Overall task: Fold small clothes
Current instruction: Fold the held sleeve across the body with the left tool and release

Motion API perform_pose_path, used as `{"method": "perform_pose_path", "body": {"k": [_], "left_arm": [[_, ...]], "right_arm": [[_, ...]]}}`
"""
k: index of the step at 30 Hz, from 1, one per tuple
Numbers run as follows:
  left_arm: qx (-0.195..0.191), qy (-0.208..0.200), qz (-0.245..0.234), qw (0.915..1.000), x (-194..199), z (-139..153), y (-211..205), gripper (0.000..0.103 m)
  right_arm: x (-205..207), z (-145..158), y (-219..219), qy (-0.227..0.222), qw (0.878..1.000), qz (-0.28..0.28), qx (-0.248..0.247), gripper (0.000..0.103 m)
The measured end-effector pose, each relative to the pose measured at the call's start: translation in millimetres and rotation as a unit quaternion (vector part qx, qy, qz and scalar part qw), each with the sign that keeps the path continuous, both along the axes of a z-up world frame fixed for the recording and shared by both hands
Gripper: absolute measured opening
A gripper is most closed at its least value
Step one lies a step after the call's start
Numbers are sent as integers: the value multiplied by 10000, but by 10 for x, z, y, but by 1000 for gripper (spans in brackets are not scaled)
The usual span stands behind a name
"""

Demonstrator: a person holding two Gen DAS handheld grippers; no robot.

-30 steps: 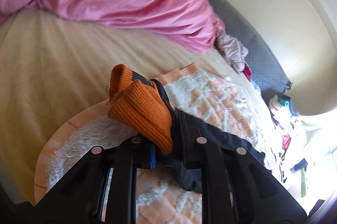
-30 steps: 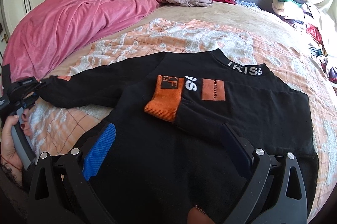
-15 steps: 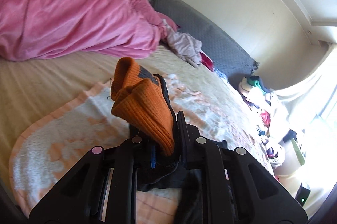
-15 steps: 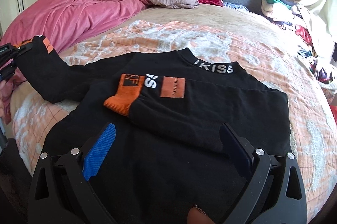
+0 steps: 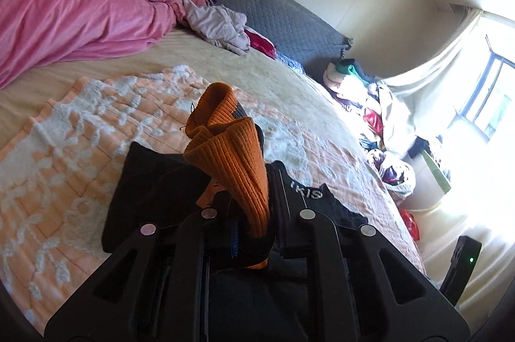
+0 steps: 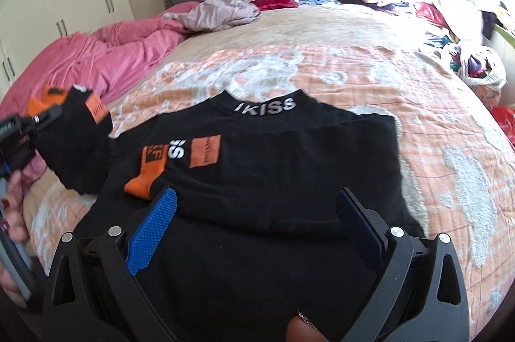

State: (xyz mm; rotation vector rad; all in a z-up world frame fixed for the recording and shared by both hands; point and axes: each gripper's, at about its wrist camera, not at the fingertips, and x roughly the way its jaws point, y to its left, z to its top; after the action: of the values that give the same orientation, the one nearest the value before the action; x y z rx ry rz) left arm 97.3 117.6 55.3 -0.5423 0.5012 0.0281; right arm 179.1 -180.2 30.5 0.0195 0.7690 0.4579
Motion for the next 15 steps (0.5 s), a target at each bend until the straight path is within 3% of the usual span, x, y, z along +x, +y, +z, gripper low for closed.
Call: {"method": "perform_pose_path", "body": {"k": [15], "left_arm": [[256,725,-1138,9905,465,-438,-878,9]], "right_arm": [[200,133,-704,87,9956,-801,487,98]]}}
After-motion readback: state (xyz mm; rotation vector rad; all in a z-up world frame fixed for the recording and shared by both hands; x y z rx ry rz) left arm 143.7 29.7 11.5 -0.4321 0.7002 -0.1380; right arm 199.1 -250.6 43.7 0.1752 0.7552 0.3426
